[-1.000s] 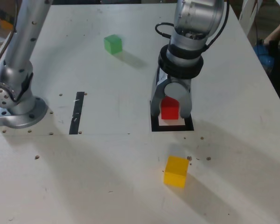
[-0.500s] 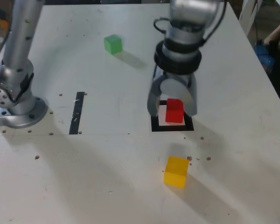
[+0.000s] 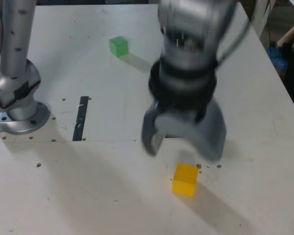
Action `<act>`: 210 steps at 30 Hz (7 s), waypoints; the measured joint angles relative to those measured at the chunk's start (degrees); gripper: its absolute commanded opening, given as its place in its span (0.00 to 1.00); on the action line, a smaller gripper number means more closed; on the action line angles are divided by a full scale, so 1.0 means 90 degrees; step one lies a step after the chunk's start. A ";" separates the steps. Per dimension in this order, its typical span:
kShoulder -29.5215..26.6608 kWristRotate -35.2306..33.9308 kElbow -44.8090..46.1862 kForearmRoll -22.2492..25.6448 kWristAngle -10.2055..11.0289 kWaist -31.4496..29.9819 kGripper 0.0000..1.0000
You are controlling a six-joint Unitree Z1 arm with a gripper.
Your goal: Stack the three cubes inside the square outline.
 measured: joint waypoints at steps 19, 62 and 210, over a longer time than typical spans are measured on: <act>0.1109 -0.0325 0.0063 0.0109 -0.0382 0.0141 0.99; 0.1281 -0.0627 0.0002 -0.0658 -0.0186 0.0205 0.19; -0.0116 0.1993 0.2460 -0.1744 0.0711 0.9204 0.62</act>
